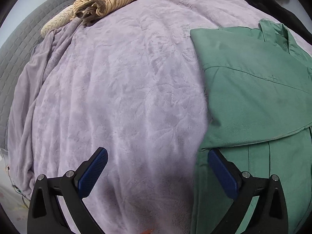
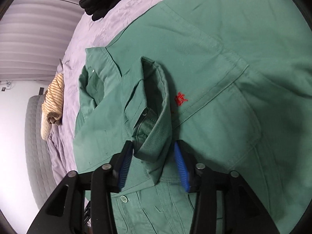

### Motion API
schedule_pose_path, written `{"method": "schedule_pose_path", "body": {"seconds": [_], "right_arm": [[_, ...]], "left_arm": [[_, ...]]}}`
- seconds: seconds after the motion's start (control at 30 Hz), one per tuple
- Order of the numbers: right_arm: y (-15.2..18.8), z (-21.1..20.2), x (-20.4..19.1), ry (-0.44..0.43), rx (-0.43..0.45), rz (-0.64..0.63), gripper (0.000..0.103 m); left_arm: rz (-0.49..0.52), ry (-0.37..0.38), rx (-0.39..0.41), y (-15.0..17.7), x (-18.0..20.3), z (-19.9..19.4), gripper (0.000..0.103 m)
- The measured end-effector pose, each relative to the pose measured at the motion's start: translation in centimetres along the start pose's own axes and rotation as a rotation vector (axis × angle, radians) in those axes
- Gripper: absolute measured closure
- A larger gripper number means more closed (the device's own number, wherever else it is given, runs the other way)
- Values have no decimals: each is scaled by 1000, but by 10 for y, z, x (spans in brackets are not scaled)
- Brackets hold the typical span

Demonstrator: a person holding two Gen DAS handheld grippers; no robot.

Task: Fold large clothes
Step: 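Fold the held sleeve across the jacket front and open the right tool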

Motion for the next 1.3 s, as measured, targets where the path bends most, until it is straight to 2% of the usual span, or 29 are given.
{"method": "schedule_pose_path", "body": {"seconds": [0.07,0.13,0.2,0.27,0.33,0.43,0.5,0.53,0.57,0.67,0.7,0.73,0.77,0.83,0.9,0.97,1.0,1.13,1.23,1.3], "right_arm": [[1,-7,-6,72,21,-37,44],[-4,-30,-11,210,82,-100,44],[-4,-51,-23,209,126,-158,45],[3,-47,-44,189,90,-258,52],[14,-27,-56,187,7,-352,61],[26,6,-42,281,-109,-421,71],[26,11,-16,370,-127,-440,84],[24,7,-9,360,-119,-439,97],[21,-1,-2,342,-101,-423,102],[20,-20,9,298,-91,-359,102],[20,-25,10,297,-91,-348,101],[20,-31,13,325,-87,-344,93],[19,-33,16,350,-83,-338,91],[23,-44,19,304,-81,-290,89],[28,-52,22,286,-85,-255,82],[39,-60,19,285,-92,-245,63],[44,-65,19,281,-96,-241,58],[67,-69,12,263,-117,-219,55],[82,-73,11,255,-131,-196,48],[91,-76,9,248,-138,-184,47]], "left_arm": [[-13,-5,27,-7,-10,-14,0],[-53,20,39,-15,-14,-24,0],[-72,53,35,-24,-8,-24,0],[-66,61,23,-32,9,-16,0],[-46,74,-8,-33,34,-1,0],[10,40,-49,-23,64,25,0],[-2,59,-46,-20,66,30,0],[-7,62,-48,-19,64,30,0],[-8,60,-56,-18,60,30,0],[-15,59,-85,-14,48,26,0],[-18,53,-91,-13,44,23,0],[-22,48,-96,-12,40,20,0],[-26,48,-102,-11,37,16,0],[-28,67,-112,-8,33,5,0],[-20,80,-107,-3,32,-7,0],[-6,94,-106,3,32,-20,0],[0,102,-111,7,32,-25,0],[28,124,-124,21,38,-45,0],[39,146,-140,30,45,-61,0],[47,165,-141,33,51,-72,0]]}}
Point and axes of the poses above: each gripper's, at about its wrist camera, not at the fingertips, and z roughly the way its jaws point, x to its right, y to its underside, the point moved 9 cm from there along z, roughly the way its jaws point, and after that the axes turned 14 degrees about -y, right-handed, at the moved point
